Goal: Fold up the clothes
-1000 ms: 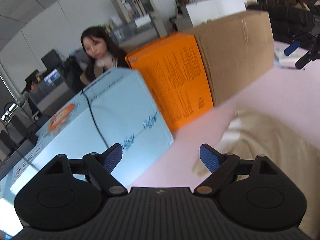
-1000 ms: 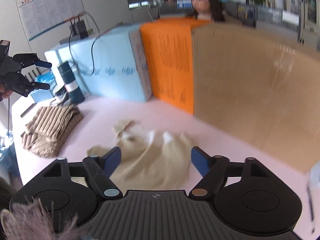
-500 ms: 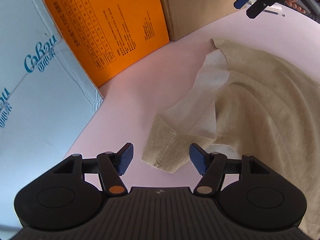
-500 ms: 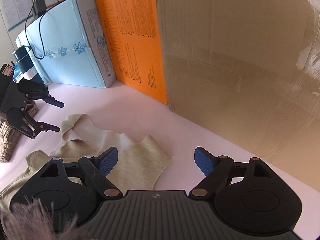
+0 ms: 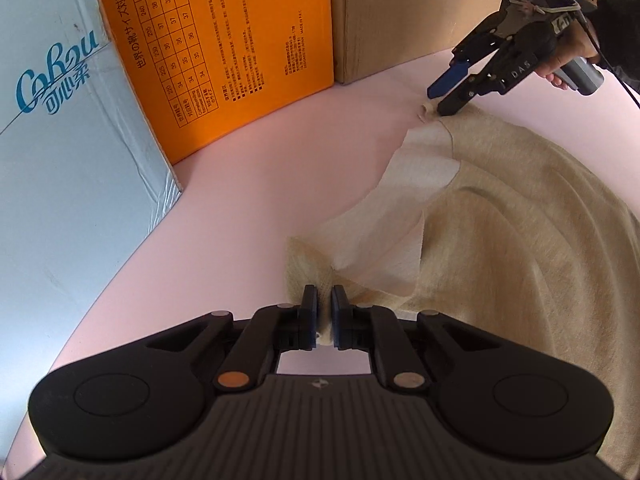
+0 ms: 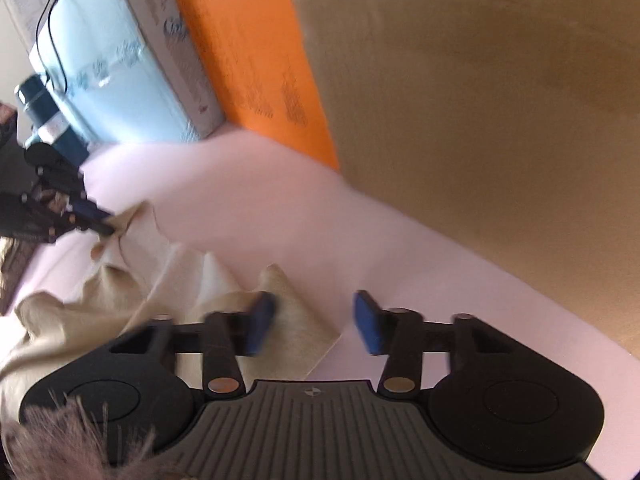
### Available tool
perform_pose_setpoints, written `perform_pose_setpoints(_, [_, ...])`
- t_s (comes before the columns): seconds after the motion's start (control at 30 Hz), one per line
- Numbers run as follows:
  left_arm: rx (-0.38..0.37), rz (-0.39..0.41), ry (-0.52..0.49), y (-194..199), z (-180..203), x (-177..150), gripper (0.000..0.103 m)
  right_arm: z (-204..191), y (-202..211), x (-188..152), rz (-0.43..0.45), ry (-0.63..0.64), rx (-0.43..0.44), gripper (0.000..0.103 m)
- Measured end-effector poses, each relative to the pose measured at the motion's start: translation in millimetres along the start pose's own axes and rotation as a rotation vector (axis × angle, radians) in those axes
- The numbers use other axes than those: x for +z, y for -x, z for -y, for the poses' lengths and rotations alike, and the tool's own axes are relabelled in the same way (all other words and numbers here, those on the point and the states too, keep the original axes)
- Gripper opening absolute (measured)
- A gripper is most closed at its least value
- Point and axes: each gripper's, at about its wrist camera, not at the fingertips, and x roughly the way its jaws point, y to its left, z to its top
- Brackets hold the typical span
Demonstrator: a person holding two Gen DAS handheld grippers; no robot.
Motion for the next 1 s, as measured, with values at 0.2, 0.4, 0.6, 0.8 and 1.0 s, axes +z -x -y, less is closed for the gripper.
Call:
perform_pose_setpoints(0.2, [0.047, 0.120, 0.076, 13.0, -6.8, 26.1, 0.005, -45.8, 31.0, -2.9, 0.072, 0.218, -0.114, 0.004])
perform_pose_setpoints(0.4, [0.180, 0.165, 0.094, 1.6, -13.5, 54.4, 0.009, -83.4, 56.7, -25.3, 0.135, 0.417, -0.295, 0.042])
perform_pose_setpoints(0.6, [0.242, 0.079, 0.216, -14.1, -28.5, 30.2, 0.032, -67.7, 62.2, -44.3, 0.108, 0.253, -0.267, 0.051])
perform_pose_setpoints(0.8, [0.252, 0.075, 0.248, -9.5, -33.0, 14.6, 0.049, -13.1, 57.6, -44.1, 0.168, -0.177, -0.060, 0.062])
perform_pose_setpoints(1.0, [0.243, 0.098, 0.245, -13.6, -21.4, 20.0, 0.063, 8.4, 31.6, -42.1, 0.170, -0.321, 0.018, 0.074])
